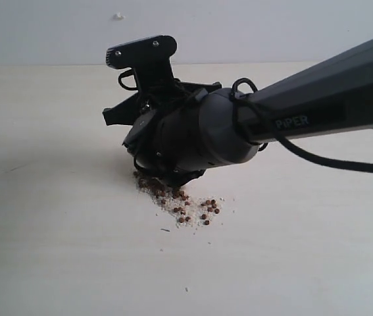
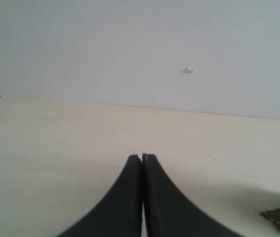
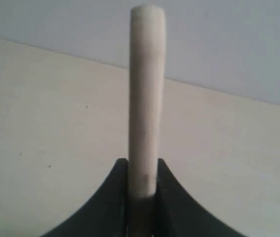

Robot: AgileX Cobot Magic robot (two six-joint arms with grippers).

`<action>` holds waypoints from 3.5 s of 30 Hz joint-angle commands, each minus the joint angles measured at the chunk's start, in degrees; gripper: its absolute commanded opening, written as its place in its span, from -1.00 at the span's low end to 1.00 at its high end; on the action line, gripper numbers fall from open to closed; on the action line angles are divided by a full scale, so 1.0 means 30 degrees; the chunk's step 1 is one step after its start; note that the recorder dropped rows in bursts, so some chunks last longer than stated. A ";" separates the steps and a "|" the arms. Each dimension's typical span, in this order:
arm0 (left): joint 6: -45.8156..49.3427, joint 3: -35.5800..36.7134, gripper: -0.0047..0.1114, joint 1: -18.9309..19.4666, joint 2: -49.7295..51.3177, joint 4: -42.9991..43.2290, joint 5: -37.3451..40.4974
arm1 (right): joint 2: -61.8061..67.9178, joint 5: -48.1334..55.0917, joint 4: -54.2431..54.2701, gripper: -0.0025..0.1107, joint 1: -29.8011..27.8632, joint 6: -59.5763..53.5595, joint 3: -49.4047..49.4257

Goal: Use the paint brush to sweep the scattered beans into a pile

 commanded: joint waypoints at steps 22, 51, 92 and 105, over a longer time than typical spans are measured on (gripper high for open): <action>0.0066 -0.0016 -0.92 0.0026 -0.0135 -0.0150 0.0024 | -0.1597 0.7091 0.4783 -0.96 0.2058 -0.6561 0.2569; 0.0066 -0.0016 -0.92 0.0026 -0.0135 -0.0150 0.0024 | 0.0054 0.3338 0.4458 -0.96 0.3027 0.1109 0.0083; 0.0104 -0.0016 -0.92 0.0026 -0.0135 -0.0150 0.0025 | -0.9296 -3.8724 0.0171 -0.96 -0.8352 -2.1457 0.4917; 0.0104 -0.0016 -0.92 0.0026 -0.0135 -0.0150 0.0025 | -0.3479 -3.8724 0.1743 -0.96 -0.9281 -1.9499 0.4961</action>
